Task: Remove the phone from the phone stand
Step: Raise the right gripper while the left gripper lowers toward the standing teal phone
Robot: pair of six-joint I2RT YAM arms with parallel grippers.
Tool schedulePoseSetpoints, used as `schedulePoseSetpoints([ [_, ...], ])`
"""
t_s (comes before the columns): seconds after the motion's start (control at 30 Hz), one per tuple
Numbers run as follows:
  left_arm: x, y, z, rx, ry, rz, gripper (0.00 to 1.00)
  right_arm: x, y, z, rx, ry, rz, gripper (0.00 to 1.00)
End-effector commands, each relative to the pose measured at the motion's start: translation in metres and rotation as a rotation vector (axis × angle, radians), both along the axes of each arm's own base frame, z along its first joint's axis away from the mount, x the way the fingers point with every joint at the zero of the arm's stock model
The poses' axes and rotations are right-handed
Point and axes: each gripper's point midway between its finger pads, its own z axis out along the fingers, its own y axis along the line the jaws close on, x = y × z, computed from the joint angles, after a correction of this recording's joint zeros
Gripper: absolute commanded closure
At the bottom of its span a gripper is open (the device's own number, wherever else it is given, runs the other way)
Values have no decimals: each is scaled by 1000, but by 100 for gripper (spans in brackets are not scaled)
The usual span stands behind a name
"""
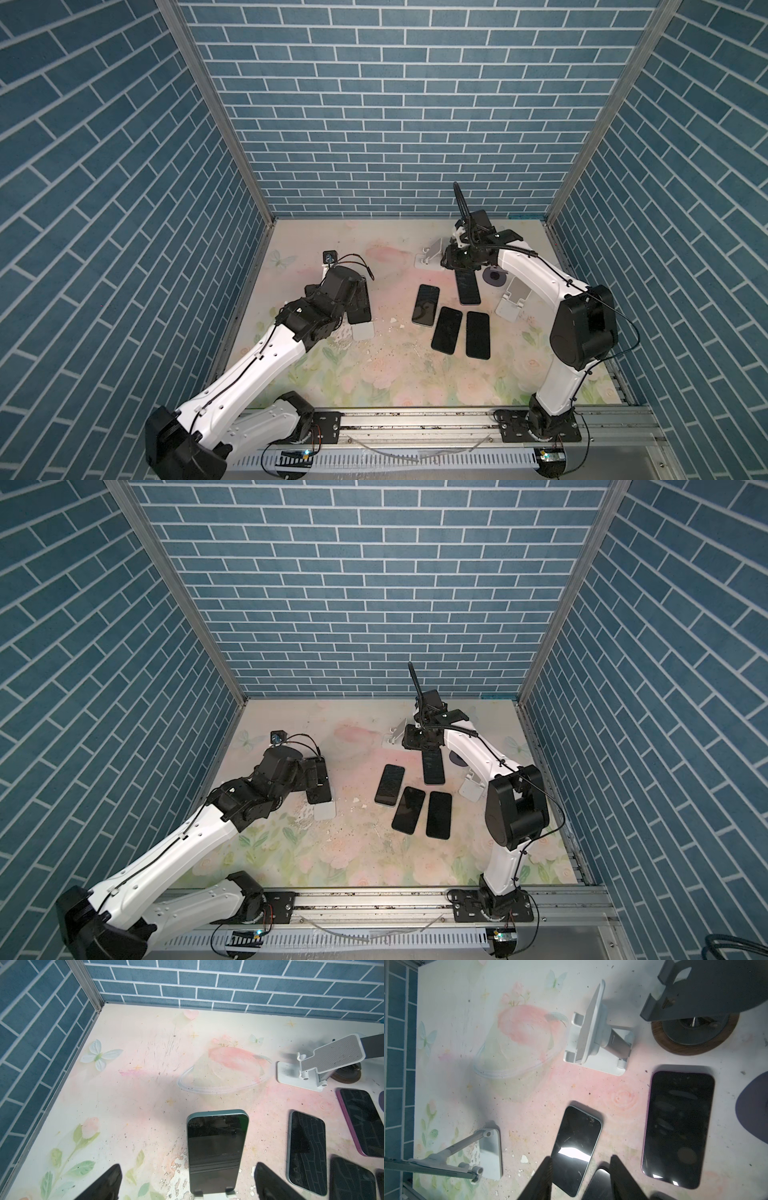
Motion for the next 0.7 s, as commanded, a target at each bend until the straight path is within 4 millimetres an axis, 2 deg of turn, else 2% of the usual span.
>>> schedulePoseSetpoints([
  [0.0, 3, 1, 1, -4, 15, 29, 0, -6, 1, 13, 7, -75, 50, 51],
  [0.4, 14, 2, -28, 61, 111, 109, 0, -23, -5, 6, 13, -102, 69, 26],
  [0.53, 16, 4, -32, 68, 117, 130, 0, -27, -9, 3, -1, -102, 72, 24],
  [0.67, 19, -4, -36, 56, 129, 111, 0, -30, -10, -3, -7, -93, 78, 24],
])
